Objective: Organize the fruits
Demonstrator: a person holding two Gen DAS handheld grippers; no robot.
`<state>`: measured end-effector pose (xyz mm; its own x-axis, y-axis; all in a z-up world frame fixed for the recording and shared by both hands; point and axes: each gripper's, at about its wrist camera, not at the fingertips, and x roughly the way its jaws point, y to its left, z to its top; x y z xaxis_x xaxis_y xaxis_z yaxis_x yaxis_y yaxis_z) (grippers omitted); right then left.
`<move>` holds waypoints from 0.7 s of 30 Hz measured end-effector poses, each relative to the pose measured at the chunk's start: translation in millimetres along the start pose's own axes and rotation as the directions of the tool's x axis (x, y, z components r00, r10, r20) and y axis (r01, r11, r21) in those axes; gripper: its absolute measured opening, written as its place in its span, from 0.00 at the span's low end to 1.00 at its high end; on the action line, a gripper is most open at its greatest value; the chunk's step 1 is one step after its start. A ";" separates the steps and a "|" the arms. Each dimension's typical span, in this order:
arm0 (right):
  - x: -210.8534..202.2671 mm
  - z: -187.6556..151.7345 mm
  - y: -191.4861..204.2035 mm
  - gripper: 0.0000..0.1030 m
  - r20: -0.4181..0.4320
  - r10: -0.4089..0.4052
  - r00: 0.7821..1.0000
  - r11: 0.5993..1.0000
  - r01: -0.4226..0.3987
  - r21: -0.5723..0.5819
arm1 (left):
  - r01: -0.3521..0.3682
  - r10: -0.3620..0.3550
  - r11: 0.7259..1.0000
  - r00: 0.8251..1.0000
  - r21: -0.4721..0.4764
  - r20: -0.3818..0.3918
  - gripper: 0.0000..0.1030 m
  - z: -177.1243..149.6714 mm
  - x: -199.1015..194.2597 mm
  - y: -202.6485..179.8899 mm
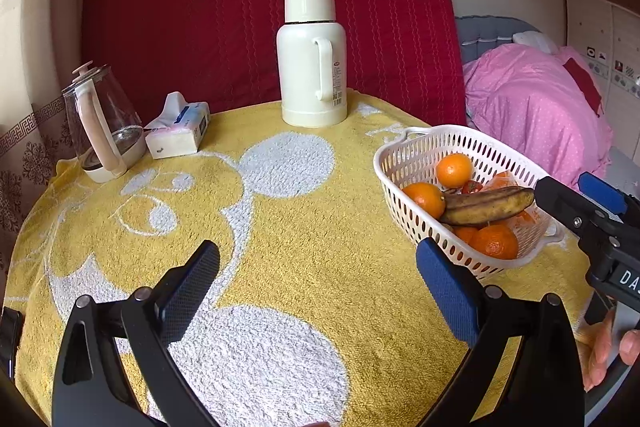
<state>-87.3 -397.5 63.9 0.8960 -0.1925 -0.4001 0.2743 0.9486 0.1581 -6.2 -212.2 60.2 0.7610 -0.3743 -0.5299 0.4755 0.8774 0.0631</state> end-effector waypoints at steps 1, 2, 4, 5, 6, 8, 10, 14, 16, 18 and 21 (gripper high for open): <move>-0.1 0.3 1.8 0.97 -0.012 0.007 1.000 1.000 -0.007 -0.003 | -0.001 0.001 1.000 1.000 -0.005 -0.002 0.95 -0.7 0.5 1.6; -0.3 0.5 3.7 0.97 -0.020 0.010 1.000 1.000 -0.010 -0.009 | -0.003 0.003 1.000 1.000 -0.010 -0.002 0.95 -1.6 0.6 2.8; 0.5 0.8 8.7 0.97 -0.031 0.005 0.999 0.999 -0.006 -0.033 | -0.007 0.007 1.000 1.000 -0.016 -0.002 0.95 -2.6 0.3 4.8; 1.2 0.2 11.3 0.97 -0.036 0.001 0.999 0.999 -0.003 -0.045 | -0.006 0.006 1.000 1.000 -0.019 -0.001 0.95 -2.6 0.1 5.9; 1.6 -0.6 13.1 0.97 -0.039 -0.002 0.999 0.998 0.000 -0.056 | -0.004 0.004 1.000 1.000 -0.022 0.002 0.95 -2.9 -0.4 6.4; 2.5 -2.7 16.2 0.97 -0.041 -0.015 0.999 0.997 0.012 -0.077 | 0.004 -0.004 1.000 1.000 -0.025 0.006 0.95 -4.0 -1.9 6.4; 4.3 -4.7 18.5 0.97 -0.048 -0.020 0.999 0.995 0.015 -0.094 | 0.011 -0.011 1.000 1.000 -0.022 0.008 0.95 -4.5 -2.5 5.2; 7.0 -8.9 22.1 0.97 -0.064 -0.017 0.998 0.993 0.009 -0.117 | 0.004 -0.004 1.000 1.000 -0.011 0.009 0.95 -6.0 -3.1 2.4; 9.4 -11.1 23.1 0.97 -0.073 -0.019 0.997 0.992 0.009 -0.125 | -0.007 0.007 1.000 1.000 -0.006 0.012 0.95 -6.4 -3.1 1.9; 11.3 -13.4 23.8 0.97 -0.080 -0.025 0.997 0.991 0.014 -0.130 | -0.010 0.010 1.000 1.000 -0.003 0.012 0.95 -6.7 -3.0 1.7; 13.0 -15.1 24.1 0.97 -0.084 -0.028 0.996 0.991 0.017 -0.134 | -0.013 0.013 1.000 1.000 -0.001 0.009 0.95 -7.1 -2.1 1.8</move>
<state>-74.3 -373.4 48.9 0.8555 -0.1974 -0.4787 0.2402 0.9703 0.0291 -10.0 -207.7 55.5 0.7711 -0.3655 -0.5213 0.4649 0.8827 0.0689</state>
